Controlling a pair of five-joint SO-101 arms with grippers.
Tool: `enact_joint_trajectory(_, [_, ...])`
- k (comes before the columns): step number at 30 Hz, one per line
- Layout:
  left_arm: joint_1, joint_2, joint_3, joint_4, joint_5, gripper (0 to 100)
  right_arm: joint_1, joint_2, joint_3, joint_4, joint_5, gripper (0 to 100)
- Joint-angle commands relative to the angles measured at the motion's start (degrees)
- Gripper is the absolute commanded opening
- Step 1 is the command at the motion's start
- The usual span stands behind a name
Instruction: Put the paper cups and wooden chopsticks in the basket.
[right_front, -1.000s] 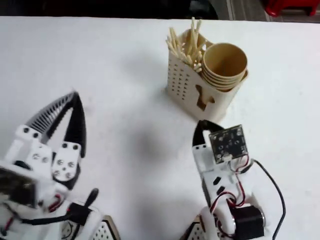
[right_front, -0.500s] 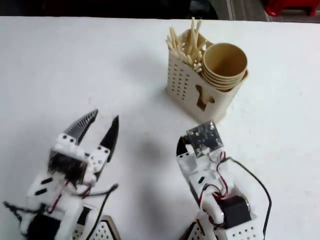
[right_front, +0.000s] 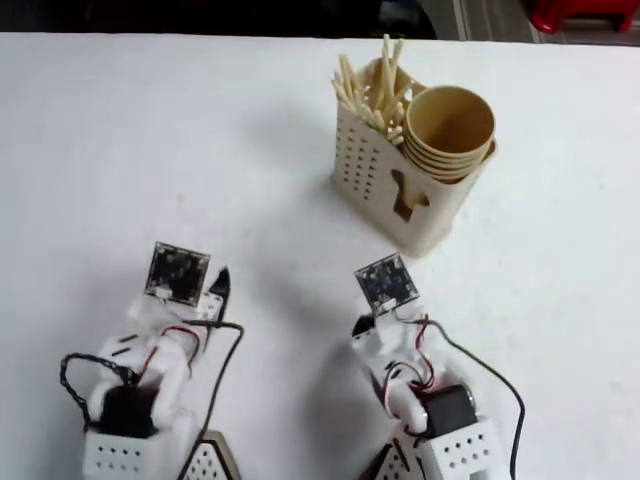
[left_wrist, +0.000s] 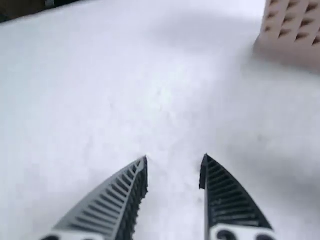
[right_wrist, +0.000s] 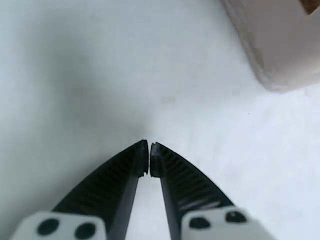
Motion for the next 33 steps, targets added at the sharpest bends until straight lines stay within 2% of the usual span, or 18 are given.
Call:
enact_joint_trajectory(1, [-1.63, -0.57, 3.87, -1.41, 0.09, 18, 0.04, -0.48, 2.37, -0.13, 0.0, 2.3])
enact_joint_trajectory(4, [-3.65, -0.4, 4.13, -0.62, 0.09, 16, 0.04, -0.48, 2.2, -0.13, 0.0, 2.3])
enact_joint_trajectory(9, [-4.26, -0.4, 4.13, 3.25, 0.09, 1, 0.04, -0.48, 2.2, 0.22, 0.0, 2.1])
enact_joint_trajectory(11, [-4.09, -0.4, 4.13, 7.12, 0.09, 4, 0.04, -0.31, 2.2, 0.22, 0.0, 2.1])
enact_joint_trajectory(22, [-4.26, -0.4, 4.13, 17.14, 0.35, 2, 0.04, -0.48, 2.2, 0.22, 0.0, 2.1])
enact_joint_trajectory(33, [-4.26, -0.4, 4.13, 17.49, 0.44, 2, 0.04, -0.48, 2.2, 0.22, 0.0, 2.1])
